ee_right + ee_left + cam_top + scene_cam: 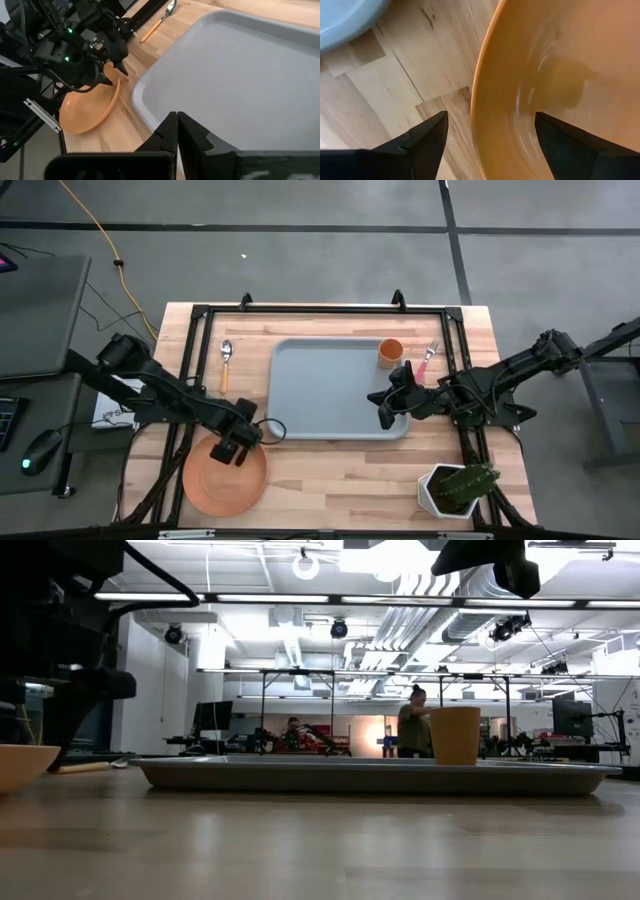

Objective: Pick and place plate/cup/fork/spoon on tray
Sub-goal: Put the orange plate on the gray tray

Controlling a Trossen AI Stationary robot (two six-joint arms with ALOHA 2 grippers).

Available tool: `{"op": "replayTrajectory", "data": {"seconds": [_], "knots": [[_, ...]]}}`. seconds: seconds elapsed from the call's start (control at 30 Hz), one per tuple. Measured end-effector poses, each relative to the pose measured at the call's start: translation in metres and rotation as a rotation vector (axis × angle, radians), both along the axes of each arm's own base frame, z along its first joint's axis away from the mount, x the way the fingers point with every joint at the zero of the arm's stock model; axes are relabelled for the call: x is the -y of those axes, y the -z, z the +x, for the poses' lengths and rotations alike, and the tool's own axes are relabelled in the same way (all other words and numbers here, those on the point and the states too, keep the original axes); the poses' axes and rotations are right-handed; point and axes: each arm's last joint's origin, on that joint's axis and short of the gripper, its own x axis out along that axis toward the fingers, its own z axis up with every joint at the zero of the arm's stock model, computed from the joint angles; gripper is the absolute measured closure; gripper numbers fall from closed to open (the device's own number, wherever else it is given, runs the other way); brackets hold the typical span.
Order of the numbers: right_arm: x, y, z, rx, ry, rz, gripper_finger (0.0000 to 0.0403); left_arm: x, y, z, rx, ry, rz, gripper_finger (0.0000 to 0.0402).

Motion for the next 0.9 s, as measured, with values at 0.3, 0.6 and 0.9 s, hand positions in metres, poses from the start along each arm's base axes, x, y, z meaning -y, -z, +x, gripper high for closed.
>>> {"op": "replayTrajectory", "data": {"seconds": [0.3,0.6,0.9], "knots": [[0.0000,0.0000,0.0000,0.001,0.001,0.001,0.0402,0.0016,0.0052,0.0040,0.005,0.016,-0.002,0.0141],[0.0000,0.0000,0.0000,0.000,0.001,-0.001,0.0402,0.0014,0.0050,0.0049,0.016,0.018,0.006,0.0260],[0.0000,0.0000,0.0000,0.001,0.002,-0.001,0.0402,0.0019,0.0017,0.0043,0.014,0.018,-0.020,0.0386]]}}
